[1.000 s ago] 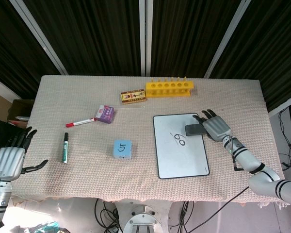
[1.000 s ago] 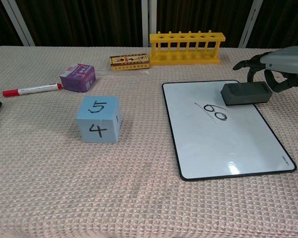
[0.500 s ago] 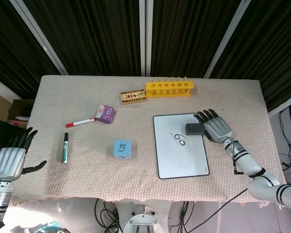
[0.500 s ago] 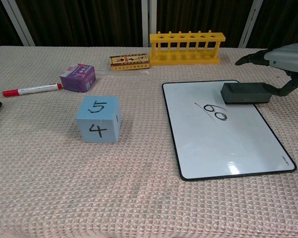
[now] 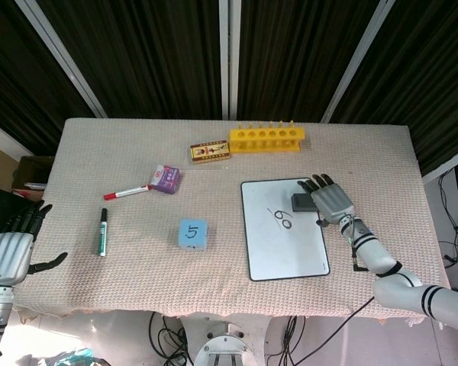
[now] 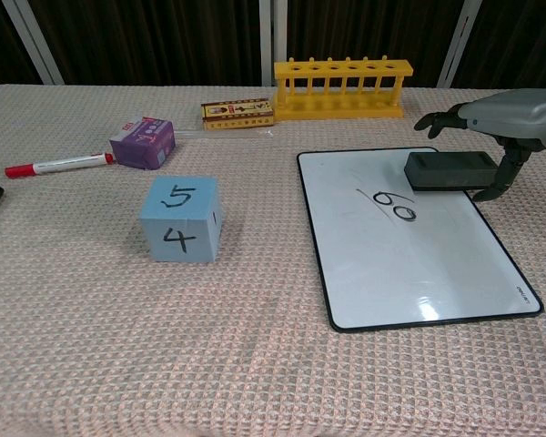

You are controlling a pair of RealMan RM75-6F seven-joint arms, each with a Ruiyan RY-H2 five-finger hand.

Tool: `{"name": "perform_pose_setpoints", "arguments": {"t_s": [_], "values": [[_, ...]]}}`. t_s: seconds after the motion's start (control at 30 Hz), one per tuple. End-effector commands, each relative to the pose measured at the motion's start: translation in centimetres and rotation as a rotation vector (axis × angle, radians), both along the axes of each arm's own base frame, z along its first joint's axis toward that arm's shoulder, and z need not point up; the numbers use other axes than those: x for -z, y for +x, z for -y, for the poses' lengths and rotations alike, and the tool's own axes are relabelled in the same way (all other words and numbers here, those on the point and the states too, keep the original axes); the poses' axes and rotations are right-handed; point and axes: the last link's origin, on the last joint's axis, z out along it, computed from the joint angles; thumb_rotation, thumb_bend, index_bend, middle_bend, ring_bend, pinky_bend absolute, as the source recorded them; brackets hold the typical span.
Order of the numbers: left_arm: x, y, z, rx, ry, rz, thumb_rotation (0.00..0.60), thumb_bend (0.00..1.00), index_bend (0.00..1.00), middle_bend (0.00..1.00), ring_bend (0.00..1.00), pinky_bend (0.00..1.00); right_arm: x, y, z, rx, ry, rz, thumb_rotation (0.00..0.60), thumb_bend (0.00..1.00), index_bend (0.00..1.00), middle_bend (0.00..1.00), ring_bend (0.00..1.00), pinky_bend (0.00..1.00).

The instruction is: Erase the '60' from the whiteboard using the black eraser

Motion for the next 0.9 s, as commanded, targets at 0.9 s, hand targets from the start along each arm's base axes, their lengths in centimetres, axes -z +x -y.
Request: {"name": "perform_pose_setpoints", "arguments": {"t_s": [0.9], "values": [[0.2, -0.8, -0.2, -0.013, -0.021, 0.027, 0.435, 0.13, 0.08, 0.06, 0.10, 0.20, 1.5, -0.3, 0.5, 0.019, -0.068, -0.020, 0.600, 0.20, 0.30, 0.40, 0.30, 0.38]]}}
